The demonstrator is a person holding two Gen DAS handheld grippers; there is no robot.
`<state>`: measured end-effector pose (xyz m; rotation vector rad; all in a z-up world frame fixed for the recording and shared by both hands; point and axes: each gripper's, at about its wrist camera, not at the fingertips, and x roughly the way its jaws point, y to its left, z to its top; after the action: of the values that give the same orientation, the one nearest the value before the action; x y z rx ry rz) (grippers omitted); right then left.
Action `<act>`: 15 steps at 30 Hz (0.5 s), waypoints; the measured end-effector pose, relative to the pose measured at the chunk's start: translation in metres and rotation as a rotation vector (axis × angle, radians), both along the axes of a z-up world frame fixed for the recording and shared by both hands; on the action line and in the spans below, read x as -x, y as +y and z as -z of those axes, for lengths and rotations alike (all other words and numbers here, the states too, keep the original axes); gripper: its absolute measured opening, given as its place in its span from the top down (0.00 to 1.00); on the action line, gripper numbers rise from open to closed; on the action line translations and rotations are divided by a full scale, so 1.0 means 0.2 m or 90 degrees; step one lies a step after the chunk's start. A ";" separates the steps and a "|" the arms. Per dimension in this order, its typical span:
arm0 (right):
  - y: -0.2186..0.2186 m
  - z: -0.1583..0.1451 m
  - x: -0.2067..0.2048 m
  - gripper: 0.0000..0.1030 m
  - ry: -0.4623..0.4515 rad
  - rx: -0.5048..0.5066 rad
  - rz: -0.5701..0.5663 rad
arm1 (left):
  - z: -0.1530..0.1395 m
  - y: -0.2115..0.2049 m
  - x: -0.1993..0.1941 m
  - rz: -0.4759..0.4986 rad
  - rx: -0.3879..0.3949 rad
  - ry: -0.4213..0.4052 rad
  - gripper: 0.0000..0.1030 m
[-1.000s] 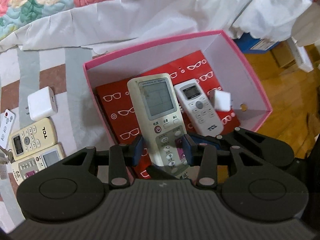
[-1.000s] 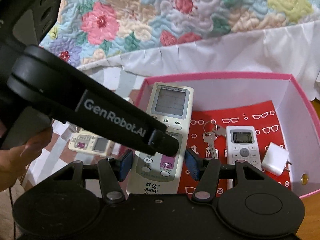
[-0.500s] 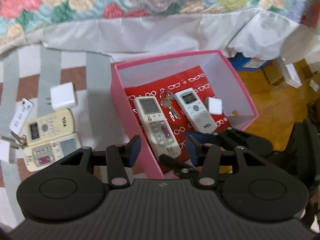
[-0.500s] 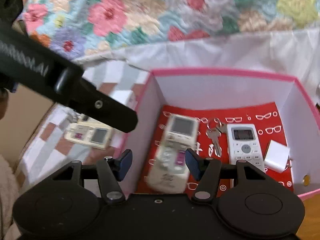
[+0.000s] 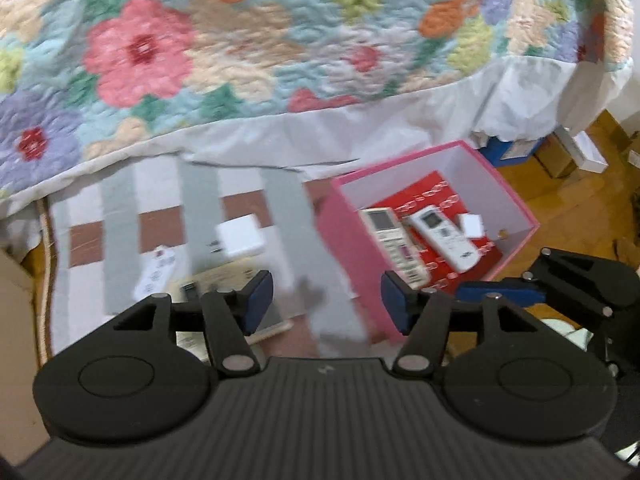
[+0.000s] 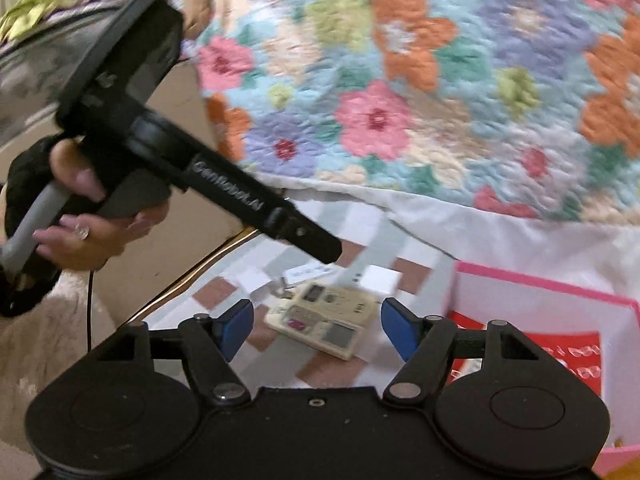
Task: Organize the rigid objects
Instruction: 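Reach the left gripper to the cream remote with purple buttons and grasp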
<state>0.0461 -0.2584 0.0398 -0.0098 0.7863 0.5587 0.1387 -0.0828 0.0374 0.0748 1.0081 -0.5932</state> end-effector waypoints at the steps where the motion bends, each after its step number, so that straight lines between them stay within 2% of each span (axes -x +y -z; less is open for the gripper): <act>1: 0.04 0.02 0.00 0.24 0.003 0.005 -0.005 | 0.02 0.05 0.00 -0.006 0.002 0.003 0.42; 5: 0.17 0.17 -0.08 0.24 0.044 0.008 -0.002 | 0.16 0.20 -0.04 -0.029 0.009 0.033 0.38; 8: 0.24 0.32 -0.14 0.24 0.072 0.025 0.003 | 0.32 0.29 -0.08 -0.055 0.006 0.061 0.38; 11: 0.29 0.47 -0.19 0.24 0.068 0.068 0.037 | 0.49 0.36 -0.12 -0.084 -0.005 0.093 0.38; 15: 0.31 0.64 -0.28 0.24 0.078 0.088 0.051 | 0.67 0.42 -0.17 -0.128 -0.005 0.141 0.38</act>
<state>0.1023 -0.1960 -0.0885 -0.0716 0.9394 0.4317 0.1726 0.0011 -0.0972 -0.0869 1.2160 -0.4190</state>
